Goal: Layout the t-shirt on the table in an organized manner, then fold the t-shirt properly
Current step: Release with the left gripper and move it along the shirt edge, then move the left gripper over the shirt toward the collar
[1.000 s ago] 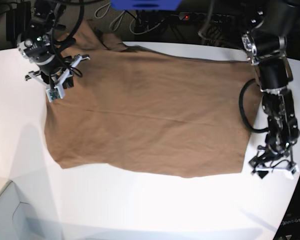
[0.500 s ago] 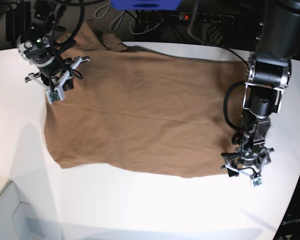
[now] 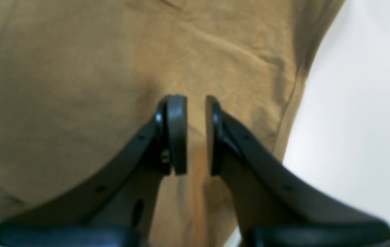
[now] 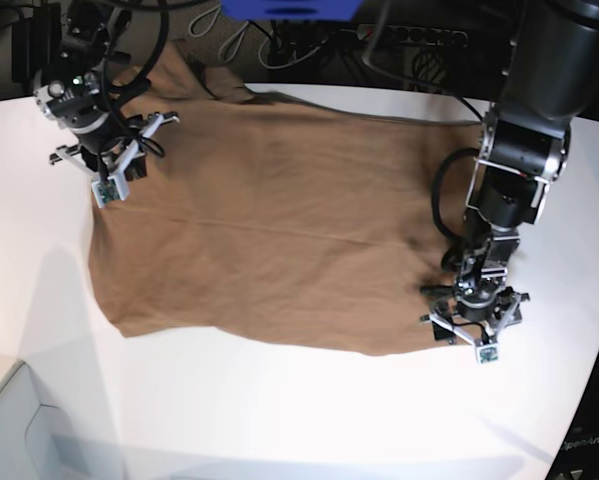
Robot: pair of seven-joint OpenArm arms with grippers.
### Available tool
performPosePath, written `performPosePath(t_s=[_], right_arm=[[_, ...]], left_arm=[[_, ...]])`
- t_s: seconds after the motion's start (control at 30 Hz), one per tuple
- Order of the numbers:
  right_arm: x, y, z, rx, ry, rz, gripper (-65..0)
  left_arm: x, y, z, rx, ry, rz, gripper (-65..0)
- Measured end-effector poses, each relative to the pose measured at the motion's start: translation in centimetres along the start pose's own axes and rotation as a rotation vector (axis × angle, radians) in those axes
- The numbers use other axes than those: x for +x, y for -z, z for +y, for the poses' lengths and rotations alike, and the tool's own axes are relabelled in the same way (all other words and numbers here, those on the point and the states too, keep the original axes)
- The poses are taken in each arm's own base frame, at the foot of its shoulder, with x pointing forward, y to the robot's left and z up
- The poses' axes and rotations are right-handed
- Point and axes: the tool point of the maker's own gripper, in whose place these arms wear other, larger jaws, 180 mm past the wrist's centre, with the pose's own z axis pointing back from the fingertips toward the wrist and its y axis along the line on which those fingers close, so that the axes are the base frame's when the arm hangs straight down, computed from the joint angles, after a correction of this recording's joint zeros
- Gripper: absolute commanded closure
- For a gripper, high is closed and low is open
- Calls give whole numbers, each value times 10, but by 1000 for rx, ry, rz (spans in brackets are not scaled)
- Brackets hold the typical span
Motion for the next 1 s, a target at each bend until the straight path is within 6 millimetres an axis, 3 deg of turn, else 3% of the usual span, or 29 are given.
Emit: performPosePath(t_s=[0.1,0.3,0.33,0.5,0.6,0.83,0.93,1.0], right_arm=[[-1,0,-3,-7,-5,3,-81],[0,0,-2,-3,-5,0,-81],[0,0,-2,-3,-5,1,-81],[1,0,-1,-3,-6,0,-81],[1,0,-1,-2,-7,-2,-81],[1,0,-1,-2,-6,-2,-81],[2,0,0,0,-5,-3,-81],[2,0,-2,-3,-7,-3,-81]], left_arm=[[-3,-1,0,-1,4,-14,-382],[-6,-4,-6,-19,7,-21,-16],[-7,-4,-6,-18,7,-20,0],[-3,-5,-8,-23,1,-15,-2],[9,-14,-15,-53,-10,-74,0],[38,-78,-49,-222,-25,-283,0],[34,-109,-56,-284,-18,-328,0],[17,-127,-53,-302,-14,-317,0]])
